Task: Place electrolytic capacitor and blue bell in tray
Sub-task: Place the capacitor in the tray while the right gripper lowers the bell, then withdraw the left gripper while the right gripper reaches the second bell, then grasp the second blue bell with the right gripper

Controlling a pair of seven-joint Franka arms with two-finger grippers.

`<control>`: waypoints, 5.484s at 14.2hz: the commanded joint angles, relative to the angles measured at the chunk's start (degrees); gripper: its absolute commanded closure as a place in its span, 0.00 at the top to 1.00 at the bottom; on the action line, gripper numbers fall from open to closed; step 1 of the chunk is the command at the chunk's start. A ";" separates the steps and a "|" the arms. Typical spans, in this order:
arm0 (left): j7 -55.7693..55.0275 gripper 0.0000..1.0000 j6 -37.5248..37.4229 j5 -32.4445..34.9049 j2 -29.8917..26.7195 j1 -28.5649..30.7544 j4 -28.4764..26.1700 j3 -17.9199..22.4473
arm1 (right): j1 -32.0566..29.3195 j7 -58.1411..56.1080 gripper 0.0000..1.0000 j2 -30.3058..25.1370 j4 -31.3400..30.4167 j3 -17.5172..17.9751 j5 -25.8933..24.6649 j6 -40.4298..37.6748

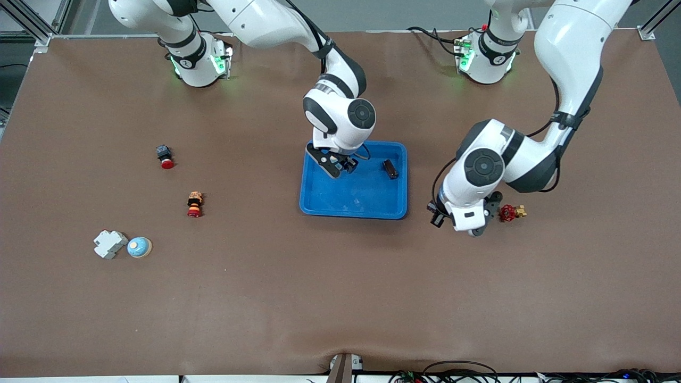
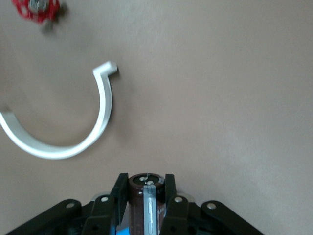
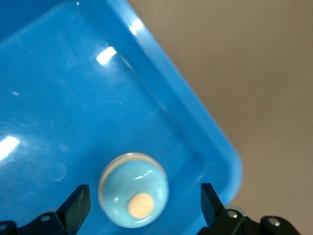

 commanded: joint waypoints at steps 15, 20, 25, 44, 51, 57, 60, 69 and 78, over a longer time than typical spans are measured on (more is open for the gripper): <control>-16.83 0.11 7.88 3.59 9.13 -11.71 0.74 0.71 | -33.50 -60.13 1.00 -9.42 0.67 -2.15 -10.11 -4.08; -16.74 1.00 7.88 4.83 8.96 -11.80 1.01 0.71 | -44.31 -74.19 1.00 -8.98 -2.40 -1.97 -9.94 5.49; -13.68 1.00 2.81 5.18 5.19 -10.66 5.30 0.71 | -53.54 -87.20 1.00 -6.88 -4.78 -1.62 -9.24 15.42; 32.97 1.00 -12.77 4.39 -8.00 3.75 13.05 1.24 | -59.36 -95.40 1.00 -0.98 -11.37 -1.53 2.19 29.51; 51.80 1.00 -14.71 3.87 -11.69 10.52 13.14 0.89 | -59.01 -95.05 0.05 -1.07 -11.20 -1.53 2.19 28.72; 61.29 1.00 -14.88 -0.78 -14.68 15.17 13.05 0.97 | -57.61 -92.60 0.00 -1.77 -9.28 -1.53 3.51 24.43; 64.81 1.00 -17.43 -1.05 -15.73 15.54 13.14 1.06 | -55.24 -87.68 0.00 -3.43 -5.93 -1.36 3.51 15.73; 71.94 1.00 -23.32 -4.13 -20.56 16.06 14.72 1.06 | -39.95 -59.40 0.00 -12.31 -7.86 -1.27 6.67 10.43; 78.25 1.00 -29.21 -4.66 -24.34 11.61 17.62 5.34 | -17.28 -22.48 0.00 -13.82 -6.54 -1.44 5.62 11.58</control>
